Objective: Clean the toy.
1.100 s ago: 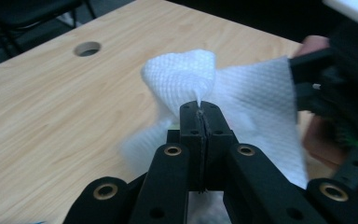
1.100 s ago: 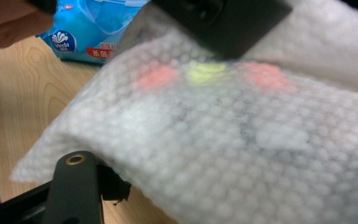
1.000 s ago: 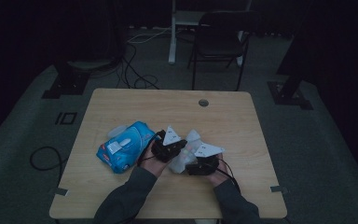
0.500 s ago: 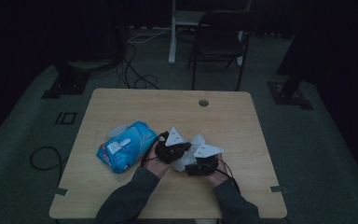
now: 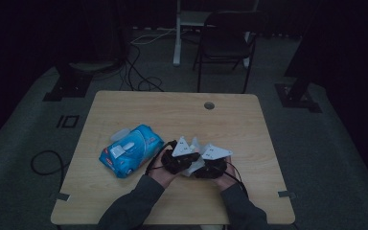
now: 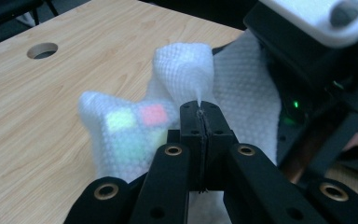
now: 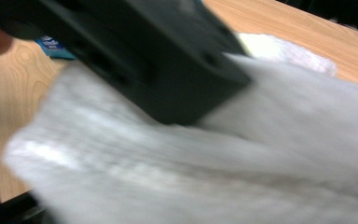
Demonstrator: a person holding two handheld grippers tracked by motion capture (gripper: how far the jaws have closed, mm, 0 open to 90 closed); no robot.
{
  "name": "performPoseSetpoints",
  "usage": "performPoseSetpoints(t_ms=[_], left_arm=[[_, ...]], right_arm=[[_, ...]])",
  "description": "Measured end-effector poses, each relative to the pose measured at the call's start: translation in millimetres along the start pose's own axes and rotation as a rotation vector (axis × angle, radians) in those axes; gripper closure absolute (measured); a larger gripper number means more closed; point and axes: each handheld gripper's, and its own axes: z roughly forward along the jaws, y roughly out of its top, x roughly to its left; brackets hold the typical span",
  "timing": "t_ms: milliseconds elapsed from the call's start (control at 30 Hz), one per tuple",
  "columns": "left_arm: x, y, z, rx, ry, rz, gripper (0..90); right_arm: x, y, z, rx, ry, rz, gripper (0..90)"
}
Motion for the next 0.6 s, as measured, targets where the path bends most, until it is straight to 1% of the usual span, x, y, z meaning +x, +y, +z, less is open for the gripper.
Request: performPoseSetpoints(t_ms=[100,200,267,433,500,567,600], left_arm=[[2.0,-2.7,-4.3,-0.007,0.008,-0.008,89.8],[5.6,-5.3,-9.0,-0.009,0.036,-0.008,89.7],[8.2,-7.2,-11.5,-0.021,0.046,-0.024,89.7],[13.0,-8.6,-15.8,-0.03,0.073,-0.032,89.7],[16.3,-9.2,-17.4,-0.035,0.083,-0.043,89.7],[20.0,-9.6,-19.1,-0.038,0.102,-0.051,89.7],[21.9,-9.9,-19.5,-0.032,0.117,-0.054,89.7]], right_arm=[[-0.6,-0.1,-0.5,0.0,-0.003,-0.001,34.5],[-0.1,-0.1,0.0,0.0,-0.002,0.001,34.5],[-0.4,-0.1,-0.2,0.002,-0.005,0.002,34.6],[-0.6,0.1,-0.9,0.0,-0.004,0.001,34.5],[-0.5,0.1,-1.4,-0.001,-0.005,0.0,34.5],[-0.7,0.1,-2.1,0.0,-0.007,-0.001,34.5],[-0.9,0.0,-2.5,-0.002,-0.007,-0.001,34.5]])
